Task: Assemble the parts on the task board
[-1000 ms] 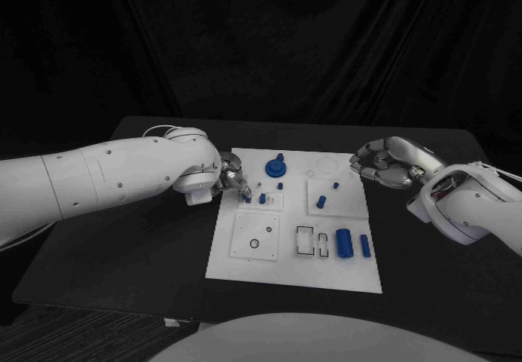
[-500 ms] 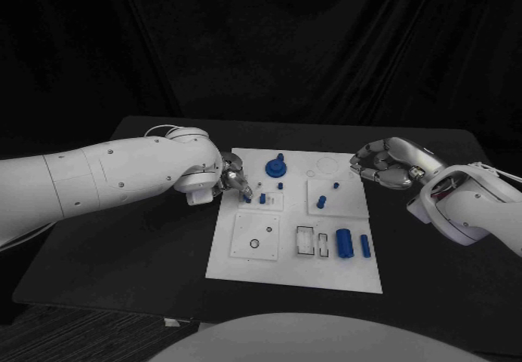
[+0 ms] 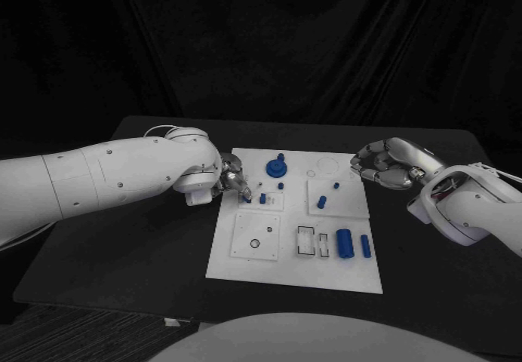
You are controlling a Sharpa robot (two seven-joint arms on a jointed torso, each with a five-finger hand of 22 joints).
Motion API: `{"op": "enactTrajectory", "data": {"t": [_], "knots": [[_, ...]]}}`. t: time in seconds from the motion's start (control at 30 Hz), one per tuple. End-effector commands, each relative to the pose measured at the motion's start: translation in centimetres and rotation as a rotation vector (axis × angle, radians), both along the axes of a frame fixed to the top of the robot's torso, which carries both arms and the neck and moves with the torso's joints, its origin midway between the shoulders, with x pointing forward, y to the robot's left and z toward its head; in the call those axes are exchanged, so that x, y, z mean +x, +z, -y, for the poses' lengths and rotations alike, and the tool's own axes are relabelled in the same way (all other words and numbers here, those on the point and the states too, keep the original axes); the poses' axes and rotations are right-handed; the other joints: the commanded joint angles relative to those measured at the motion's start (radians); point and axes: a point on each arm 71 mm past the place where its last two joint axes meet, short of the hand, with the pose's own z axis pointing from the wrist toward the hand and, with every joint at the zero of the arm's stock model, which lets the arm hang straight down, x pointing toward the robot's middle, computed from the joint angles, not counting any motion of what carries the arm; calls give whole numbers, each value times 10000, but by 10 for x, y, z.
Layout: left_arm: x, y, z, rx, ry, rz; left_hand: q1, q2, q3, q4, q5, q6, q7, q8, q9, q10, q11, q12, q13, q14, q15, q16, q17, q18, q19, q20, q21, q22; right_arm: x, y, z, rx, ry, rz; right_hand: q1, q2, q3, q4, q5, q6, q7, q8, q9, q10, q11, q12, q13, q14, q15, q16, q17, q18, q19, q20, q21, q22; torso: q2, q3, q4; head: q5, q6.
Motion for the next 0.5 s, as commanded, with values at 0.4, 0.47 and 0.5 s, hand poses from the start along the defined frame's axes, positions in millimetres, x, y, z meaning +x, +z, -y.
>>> {"op": "enactTrajectory", "data": {"t": [0.4, 0.47, 0.5], "knots": [[-1, -2, 1, 99, -127, -193, 132, 74, 503, -424, 57, 91, -153, 37, 21, 1078, 19, 26, 2620, 1039, 30, 25, 2633, 173, 10, -50, 0, 1906, 0, -2, 1, -79, -134, -164, 111, 13, 88, -14, 81, 40, -4, 32, -21, 1046, 77, 25, 2633, 567, 81, -97, 591, 164, -96, -28, -119, 1561, -3, -4, 1, -20, 0], [-1, -2, 1, 135, -148, -230, 99, 64, 503, -411, -31, 75, -148, 36, 24, 1078, 24, 26, 2620, 1039, 30, 25, 2633, 175, 5, -51, -10, 1903, -1, -2, 1, -81, -137, -170, 111, 13, 88, -14, 81, 40, -4, 32, -21, 1046, 77, 25, 2633, 567, 81, -97, 591, 164, -96, -28, -119, 1561, -4, -3, 1, -21, 0], [-1, -3, 1, 157, -162, -254, 85, 69, 506, -403, -95, 66, -148, 35, 24, 1078, 25, 26, 2620, 1039, 32, 25, 2633, 175, 4, -52, -13, 1902, -1, -2, 1, -82, -138, -172, 111, 13, 88, -14, 81, 40, -4, 32, -21, 1046, 77, 25, 2633, 567, 81, -97, 591, 164, -96, -28, -119, 1561, -1, -3, 1, -20, 0]]}}
